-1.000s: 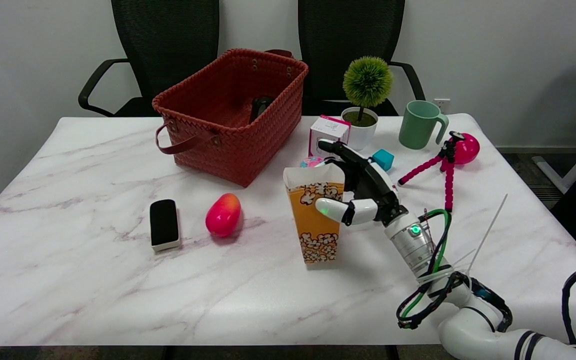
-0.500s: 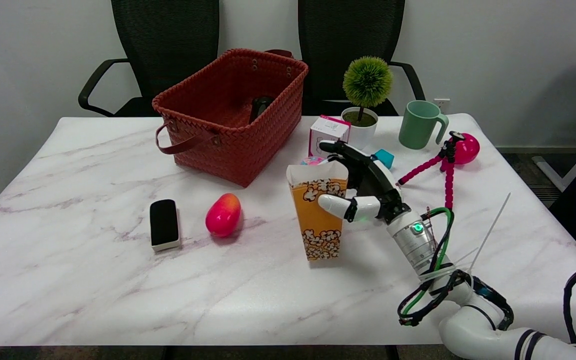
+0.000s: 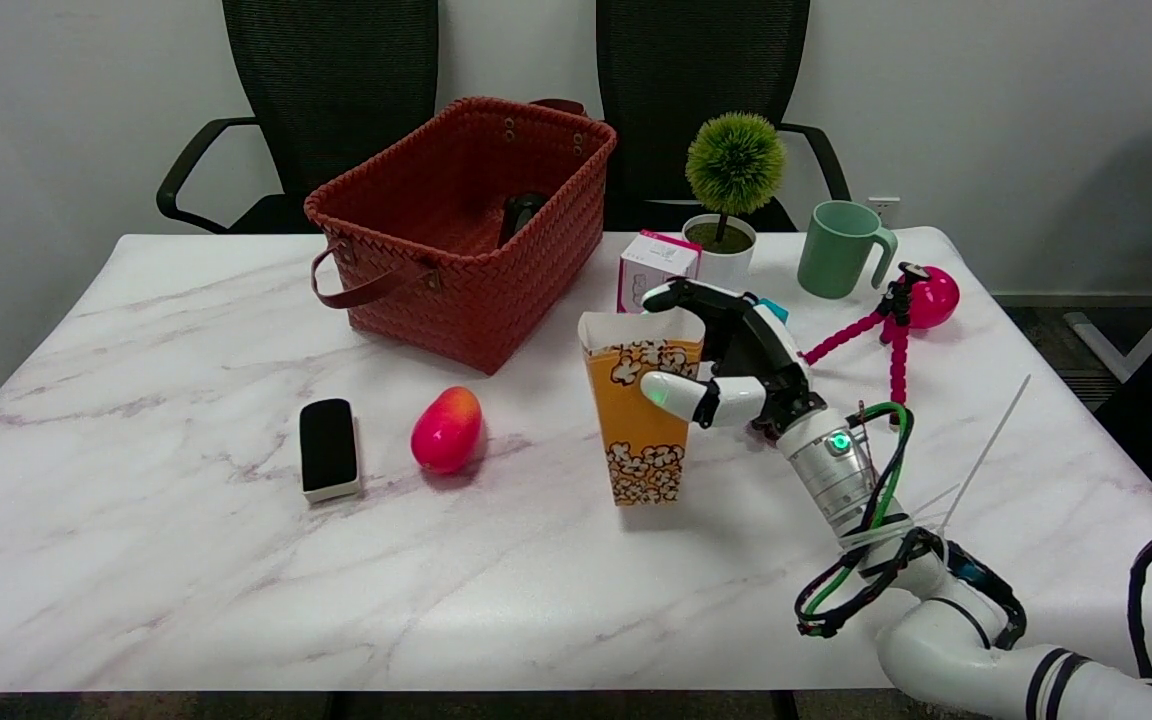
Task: Pick up the popcorn box.
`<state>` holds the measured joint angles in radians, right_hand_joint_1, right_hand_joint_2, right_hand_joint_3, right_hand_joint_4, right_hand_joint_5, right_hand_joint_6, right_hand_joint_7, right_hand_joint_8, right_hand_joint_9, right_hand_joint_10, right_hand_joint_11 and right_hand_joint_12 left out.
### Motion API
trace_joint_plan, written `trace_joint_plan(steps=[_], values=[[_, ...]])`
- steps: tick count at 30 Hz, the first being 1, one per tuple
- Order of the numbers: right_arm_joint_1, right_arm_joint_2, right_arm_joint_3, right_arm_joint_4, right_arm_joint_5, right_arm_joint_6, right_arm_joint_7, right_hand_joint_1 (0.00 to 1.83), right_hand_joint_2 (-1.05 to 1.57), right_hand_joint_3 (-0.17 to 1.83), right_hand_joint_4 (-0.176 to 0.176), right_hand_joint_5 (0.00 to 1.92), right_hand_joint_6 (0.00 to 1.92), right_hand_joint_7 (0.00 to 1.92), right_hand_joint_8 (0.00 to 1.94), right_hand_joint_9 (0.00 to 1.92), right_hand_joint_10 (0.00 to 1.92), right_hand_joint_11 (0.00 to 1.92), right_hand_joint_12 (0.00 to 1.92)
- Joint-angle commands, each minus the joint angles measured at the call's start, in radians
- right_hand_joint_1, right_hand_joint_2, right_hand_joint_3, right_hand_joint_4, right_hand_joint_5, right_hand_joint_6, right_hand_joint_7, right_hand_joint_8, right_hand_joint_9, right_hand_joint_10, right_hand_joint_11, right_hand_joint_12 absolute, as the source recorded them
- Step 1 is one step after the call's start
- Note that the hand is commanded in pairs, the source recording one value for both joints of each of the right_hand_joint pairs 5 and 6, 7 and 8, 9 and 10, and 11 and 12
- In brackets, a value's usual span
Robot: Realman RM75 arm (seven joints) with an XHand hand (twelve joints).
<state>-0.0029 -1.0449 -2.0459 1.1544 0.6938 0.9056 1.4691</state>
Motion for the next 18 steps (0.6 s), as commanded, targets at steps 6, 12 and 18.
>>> trace_joint_plan(steps=[6, 12, 18], values=[[0.146, 0.025, 0.017, 0.052, -0.002, 0.022, 0.001, 1.30, 0.43, 0.75, 0.000, 0.84, 0.84, 1.02, 1.02, 1.01, 1.01, 0.97, 0.97], [0.186, 0.026, 0.043, 0.080, -0.002, 0.005, 0.001, 1.30, 0.43, 0.75, 0.000, 0.82, 0.82, 1.03, 1.03, 1.03, 1.03, 0.96, 0.96], [0.218, 0.027, 0.125, 0.148, -0.043, -0.116, -0.002, 1.31, 0.44, 0.75, 0.000, 0.80, 0.80, 1.03, 1.03, 1.03, 1.03, 0.96, 0.96]])
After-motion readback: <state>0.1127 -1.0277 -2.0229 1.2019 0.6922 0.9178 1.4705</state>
